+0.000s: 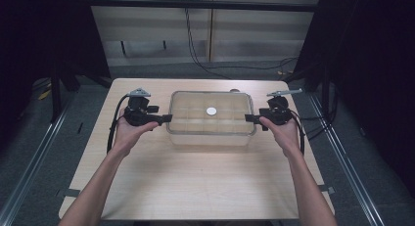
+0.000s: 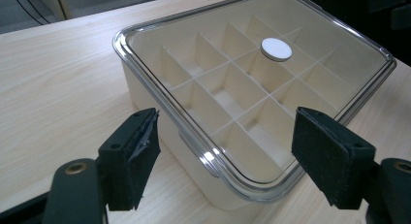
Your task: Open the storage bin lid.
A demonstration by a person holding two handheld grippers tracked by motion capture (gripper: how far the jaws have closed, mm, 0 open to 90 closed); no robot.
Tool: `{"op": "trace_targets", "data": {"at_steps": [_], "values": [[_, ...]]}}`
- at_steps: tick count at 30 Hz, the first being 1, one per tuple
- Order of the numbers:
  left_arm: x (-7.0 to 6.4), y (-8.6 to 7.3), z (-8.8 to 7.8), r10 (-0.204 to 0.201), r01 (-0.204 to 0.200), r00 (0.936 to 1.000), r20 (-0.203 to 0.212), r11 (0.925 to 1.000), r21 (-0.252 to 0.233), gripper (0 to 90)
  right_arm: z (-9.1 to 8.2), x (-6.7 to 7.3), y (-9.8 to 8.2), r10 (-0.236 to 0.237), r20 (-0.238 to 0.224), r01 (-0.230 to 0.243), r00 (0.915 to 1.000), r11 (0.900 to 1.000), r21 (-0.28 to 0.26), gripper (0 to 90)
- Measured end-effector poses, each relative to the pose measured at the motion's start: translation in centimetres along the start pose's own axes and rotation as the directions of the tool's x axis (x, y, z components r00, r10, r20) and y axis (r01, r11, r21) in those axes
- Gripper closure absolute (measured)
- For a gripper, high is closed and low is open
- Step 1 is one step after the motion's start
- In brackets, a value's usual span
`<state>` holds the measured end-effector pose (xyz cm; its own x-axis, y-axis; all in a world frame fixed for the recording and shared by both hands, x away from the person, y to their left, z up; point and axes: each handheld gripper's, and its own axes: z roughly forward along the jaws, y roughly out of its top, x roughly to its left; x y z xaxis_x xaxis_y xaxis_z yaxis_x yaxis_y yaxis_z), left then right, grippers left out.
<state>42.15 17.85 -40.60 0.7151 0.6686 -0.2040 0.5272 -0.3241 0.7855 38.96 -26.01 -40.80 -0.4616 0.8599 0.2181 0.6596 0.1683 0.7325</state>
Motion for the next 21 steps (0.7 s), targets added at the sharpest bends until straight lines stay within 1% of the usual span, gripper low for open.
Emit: {"op": "trace_targets", "data": {"at_steps": [1, 2, 3, 4, 5, 7, 8, 10, 11, 12, 13, 15, 16, 17, 19, 20, 21], "values": [[0.2, -0.1, 0.5, -0.004, 0.004, 1.0000, -0.001, 1.0000, 0.004, 24.1, 0.3, -0.3, 0.0, 0.010, 0.003, -0.010, 0.9999, 1.000, 0.004, 21.2], [0.2, -0.1, 0.5, -0.004, 0.004, 1.0000, -0.001, 1.0000, 0.004, 23.5, 0.3, -0.3, 0.0, 0.010, 0.003, -0.010, 0.9999, 1.000, 0.004, 21.2], [0.4, -0.3, 1.1, -0.008, 0.008, 1.0000, -0.002, 0.9996, 0.027, 23.1, 0.7, -0.5, -0.1, 0.022, -0.001, -0.022, 0.9998, 1.000, 0.018, 20.9], [0.4, -0.3, 1.1, -0.008, 0.008, 1.0000, -0.002, 0.9996, 0.027, 21.6, 0.7, -0.5, -0.1, 0.022, -0.001, -0.022, 0.9998, 1.000, 0.018, 20.9], [0.5, -0.4, 1.5, -0.008, 0.007, 1.0000, 0.003, 0.9992, 0.039, 20.7, 1.2, -0.5, -0.2, 0.016, 0.005, -0.016, 0.9999, 0.999, 0.031, 21.0], [0.6, -0.5, 1.8, -0.005, 0.004, 1.0000, 0.008, 0.9986, 0.053, 19.7, 1.5, -0.5, -0.3, 0.019, -0.008, -0.019, 0.9998, 0.999, 0.038, 20.9], [0.6, -0.5, 1.8, -0.005, 0.004, 1.0000, 0.008, 0.9986, 0.053, 19.1, 1.6, -0.5, -0.3, 0.018, -0.012, -0.017, 0.9998, 0.999, 0.042, 20.8], [0.7, -0.7, 2.2, -0.017, 0.017, 0.9999, 0.001, 0.9982, 0.058, 19.0, 1.7, -0.4, -0.3, 0.021, -0.015, -0.020, 0.9997, 0.999, 0.042, 20.1], [0.8, -0.8, 2.5, -0.023, 0.023, 0.9997, 0.002, 0.9976, 0.066, 18.6, 2.0, -0.5, -0.3, 0.024, -0.016, -0.024, 0.9996, 0.999, 0.046, 16.8], [0.8, -0.8, 2.5, -0.023, 0.023, 0.9997, 0.002, 0.9976, 0.066, 18.4, 2.0, -0.5, -0.3, 0.024, -0.016, -0.024, 0.9996, 0.999, 0.046, 16.8], [0.8, -0.9, 2.9, -0.026, 0.025, 0.9996, 0.012, 0.9972, 0.071, 18.0, 2.4, -0.5, -0.3, 0.024, -0.021, -0.023, 0.9995, 0.998, 0.058, 16.5], [0.7, -0.9, 3.1, -0.025, 0.025, 0.9997, 0.005, 0.9968, 0.076, 18.0, 2.5, -0.5, -0.3, 0.024, -0.022, -0.023, 0.9995, 0.998, 0.064, 16.5], [0.7, -1.0, 3.2, -0.021, 0.021, 0.9998, 0.007, 0.9967, 0.078, 18.0, 2.7, -0.5, -0.3, 0.022, -0.014, -0.021, 0.9997, 0.997, 0.068, 16.3], [0.8, -0.9, 3.4, -0.032, 0.031, 0.9995, 0.010, 0.9963, 0.080, 18.1, 2.9, -0.4, -0.4, 0.026, -0.018, -0.025, 0.9995, 0.997, 0.073, 15.7], [0.7, -0.9, 3.6, -0.036, 0.036, 0.9993, 0.006, 0.9965, 0.076, 18.1, 3.1, -0.5, -0.4, 0.029, -0.019, -0.027, 0.9994, 0.997, 0.073, 15.8], [0.7, -0.9, 3.6, -0.024, 0.024, 0.9997, 0.007, 0.9962, 0.084, 18.1, 3.2, -0.5, -0.3, 0.031, -0.022, -0.029, 0.9993, 0.997, 0.074, 15.7], [0.4, -0.8, 3.9, -0.021, 0.021, 0.9998, -0.001, 0.9968, 0.077, 17.5, 3.5, -0.5, -0.3, 0.032, -0.021, -0.030, 0.9993, 0.997, 0.075, 13.8]]}}
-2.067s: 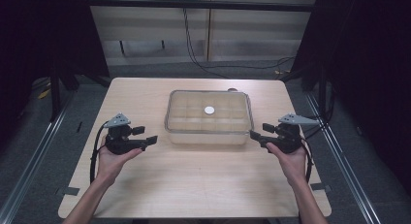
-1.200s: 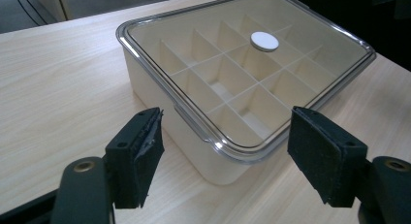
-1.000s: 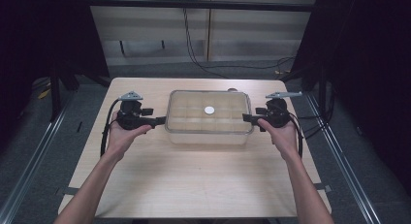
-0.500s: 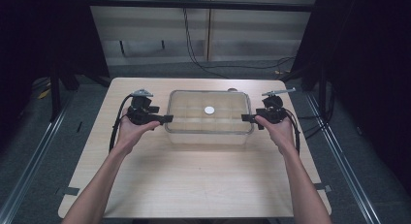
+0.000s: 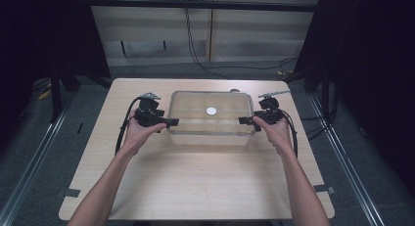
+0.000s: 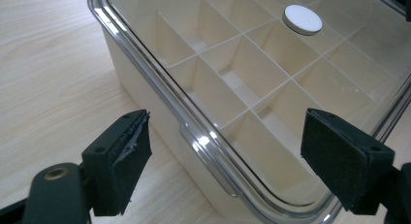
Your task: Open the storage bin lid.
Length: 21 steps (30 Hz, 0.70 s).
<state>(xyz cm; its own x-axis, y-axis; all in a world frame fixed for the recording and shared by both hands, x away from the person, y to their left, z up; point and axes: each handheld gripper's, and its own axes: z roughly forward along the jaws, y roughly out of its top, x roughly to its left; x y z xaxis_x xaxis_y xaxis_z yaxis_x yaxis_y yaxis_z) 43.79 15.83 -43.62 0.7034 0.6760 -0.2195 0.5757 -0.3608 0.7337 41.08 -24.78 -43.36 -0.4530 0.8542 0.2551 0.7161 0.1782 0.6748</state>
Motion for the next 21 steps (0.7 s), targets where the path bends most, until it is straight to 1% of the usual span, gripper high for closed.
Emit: {"op": "trace_targets", "data": {"at_steps": [1, 2, 4, 5, 6, 7, 8, 9, 10, 14, 16, 21], "values": [[0.0, 0.0, 0.0, 0.000, 0.000, 1.0000, 0.000, 1.0000, 0.000, 17.3, 0.0, 0.0, 0.0, 0.000, 0.000, 0.000, 1.0000, 1.000, 0.000, 13.8], [0.0, 0.0, 0.1, 0.016, -0.016, 0.9999, -0.002, 0.9999, 0.006, 18.3, 0.2, 0.1, 0.1, 0.001, 0.015, -0.001, 0.9999, 1.000, 0.003, 13.3], [-0.1, 0.0, 0.4, 0.014, -0.015, 0.9999, 0.007, 0.9998, 0.015, 18.4, 0.3, 0.1, 0.1, -0.001, 0.018, 0.000, 0.9998, 1.000, 0.005, 13.1], [-0.1, 0.0, 0.6, 0.005, -0.005, 0.9999, 0.012, 0.9999, 0.011, 18.0, 0.4, 0.1, 0.1, 0.002, 0.024, -0.002, 0.9997, 1.000, 0.008, 12.9], [0.0, 0.0, 0.8, 0.009, -0.009, 0.9998, 0.020, 0.9997, 0.025, 17.2, 0.6, -0.1, 0.1, 0.006, 0.015, -0.006, 0.9999, 1.000, 0.014, 13.3], [0.0, 0.0, 0.8, 0.009, -0.009, 0.9998, 0.020, 0.9997, 0.025, 17.1, 0.6, -0.1, 0.1, 0.006, 0.015, -0.006, 0.9999, 1.000, 0.014, 13.3], [0.1, 0.0, 0.8, 0.010, -0.011, 0.9996, 0.027, 0.9995, 0.030, 17.1, 0.9, -0.2, 0.0, 0.013, -0.007, -0.012, 0.9999, 0.999, 0.030, 13.0], [0.1, 0.0, 0.8, 0.010, -0.011, 0.9996, 0.027, 0.9995, 0.030, 17.0, 0.9, -0.2, 0.0, 0.013, -0.007, -0.012, 0.9999, 0.999, 0.030, 13.0], [0.1, 0.0, 0.9, 0.012, -0.013, 0.9996, 0.026, 0.9994, 0.031, 17.1, 1.2, -0.1, 0.0, 0.014, -0.016, -0.014, 0.9998, 0.999, 0.034, 10.5], [0.3, 0.0, 1.2, 0.008, -0.009, 0.9995, 0.031, 0.9993, 0.036, 16.4, 1.3, -0.2, 0.1, 0.011, -0.011, -0.011, 0.9999, 0.999, 0.031, 11.9], [0.5, 0.0, 1.3, 0.001, -0.002, 0.9992, 0.041, 0.9996, 0.027, 16.3, 1.5, -0.2, 0.1, 0.015, -0.009, -0.015, 0.9998, 0.999, 0.030, 10.9], [0.6, 0.2, 1.9, -0.010, 0.008, 0.9989, 0.046, 0.9996, 0.026, 13.8, 1.8, -0.2, 0.1, 0.018, -0.004, -0.018, 0.9998, 1.000, 0.022, 9.5]]}}
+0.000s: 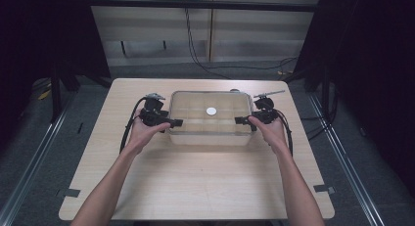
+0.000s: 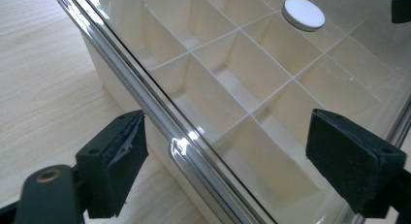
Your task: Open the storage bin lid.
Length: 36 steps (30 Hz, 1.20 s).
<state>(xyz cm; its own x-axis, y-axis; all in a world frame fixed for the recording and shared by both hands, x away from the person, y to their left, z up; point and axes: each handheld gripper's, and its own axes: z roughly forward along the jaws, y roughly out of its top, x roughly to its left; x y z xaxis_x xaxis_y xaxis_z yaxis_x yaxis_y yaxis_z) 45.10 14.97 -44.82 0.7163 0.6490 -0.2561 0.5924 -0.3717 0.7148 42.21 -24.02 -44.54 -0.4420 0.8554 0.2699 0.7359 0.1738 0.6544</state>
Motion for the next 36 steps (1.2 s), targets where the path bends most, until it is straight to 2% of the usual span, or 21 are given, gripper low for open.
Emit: {"op": "trace_targets", "data": {"at_steps": [7, 12, 13, 20, 24, 28, 31, 36], "values": [[0.20, 0.34, 0.70, -0.021, 0.021, 0.9992, 0.034, 0.9996, 0.017, 10.6, 0.32, -0.04, -0.03, 0.017, -0.005, -0.017, 0.9999, 1.000, -0.018, 8.8], [0.06, 0.46, 0.71, -0.025, 0.025, 0.9994, 0.024, 0.9995, 0.022, 11.0, 0.37, -0.02, -0.07, 0.011, -0.001, -0.011, 0.9999, 1.000, -0.029, 8.7], [0.02, 0.57, 0.60, -0.022, 0.021, 0.9996, 0.017, 0.9991, 0.037, 11.4, 0.36, 0.07, -0.05, 0.007, 0.005, -0.007, 1.0000, 0.999, -0.033, 8.7], [0.35, 0.04, 0.31, -0.045, 0.046, 0.9986, 0.026, 0.9988, -0.018, 17.8, 0.16, 0.51, 0.02, -0.013, 0.060, 0.016, 0.9981, 0.999, -0.048, 8.8], [0.39, -0.03, 0.32, -0.052, 0.053, 0.9983, 0.027, 0.9982, -0.028, 19.0, 0.11, 0.70, 0.04, -0.014, 0.076, 0.019, 0.9970, 0.998, -0.062, 8.9], [0.48, -0.09, 0.28, -0.055, 0.056, 0.9980, 0.030, 0.9979, -0.032, 18.9, 0.02, 0.71, -0.06, -0.002, 0.070, 0.008, 0.9976, 0.996, -0.086, 9.4], [0.59, -0.17, 0.25, -0.056, 0.057, 0.9977, 0.038, 0.9977, -0.037, 19.0, -0.24, 0.44, -0.22, 0.019, 0.041, -0.014, 0.9990, 0.992, -0.123, 12.3], [0.66, -0.13, 0.27, -0.056, 0.058, 0.9977, 0.039, 0.9976, -0.038, 19.0, -0.34, 0.39, -0.28, 0.015, 0.042, -0.010, 0.9990, 0.992, -0.127, 13.4]]}}
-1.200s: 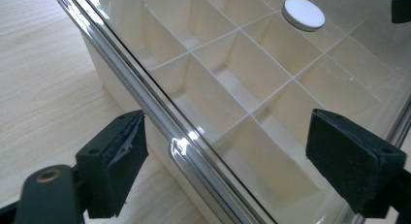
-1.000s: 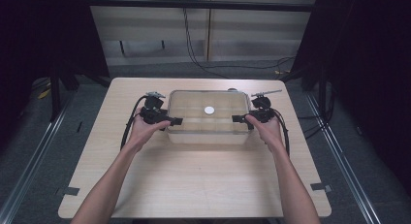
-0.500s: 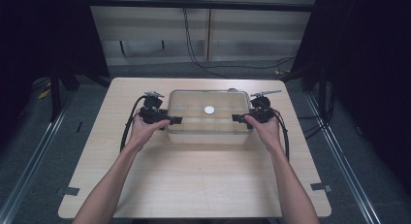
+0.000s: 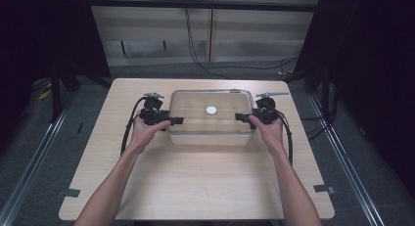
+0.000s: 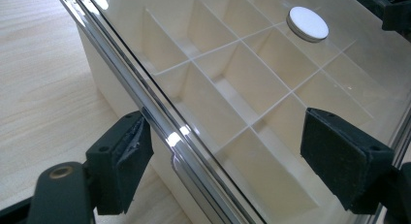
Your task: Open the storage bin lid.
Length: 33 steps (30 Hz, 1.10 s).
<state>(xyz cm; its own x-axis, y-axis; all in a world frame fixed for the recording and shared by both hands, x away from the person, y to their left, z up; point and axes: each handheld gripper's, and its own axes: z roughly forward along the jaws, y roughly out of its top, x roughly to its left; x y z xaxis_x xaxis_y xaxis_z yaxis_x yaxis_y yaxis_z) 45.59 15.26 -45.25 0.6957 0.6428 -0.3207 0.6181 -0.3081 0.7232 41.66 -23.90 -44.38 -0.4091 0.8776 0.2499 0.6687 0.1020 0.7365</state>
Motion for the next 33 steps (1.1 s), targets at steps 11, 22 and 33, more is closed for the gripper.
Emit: {"op": "trace_targets", "data": {"at_steps": [11, 22, 33], "values": [[0.0, 0.0, -0.8, 0.021, -0.021, 0.9996, -0.017, 0.9989, -0.041, 31.7, 0.0, -0.1, 0.2, 0.014, -0.005, -0.014, 0.9999, 1.000, -0.025, 13.6], [0.1, -0.4, -1.9, 0.029, -0.030, 0.9995, -0.010, 0.9939, -0.106, 42.9, -0.7, -0.6, 0.0, 0.046, -0.032, -0.048, 0.9984, 0.997, -0.065, 30.0], [-0.8, -0.8, -3.1, 0.055, -0.062, 0.9975, -0.044, 0.9835, -0.170, 50.9, -2.5, -0.9, 0.0, 0.077, -0.054, -0.084, 0.9956, 0.985, -0.153, 50.9]]}}
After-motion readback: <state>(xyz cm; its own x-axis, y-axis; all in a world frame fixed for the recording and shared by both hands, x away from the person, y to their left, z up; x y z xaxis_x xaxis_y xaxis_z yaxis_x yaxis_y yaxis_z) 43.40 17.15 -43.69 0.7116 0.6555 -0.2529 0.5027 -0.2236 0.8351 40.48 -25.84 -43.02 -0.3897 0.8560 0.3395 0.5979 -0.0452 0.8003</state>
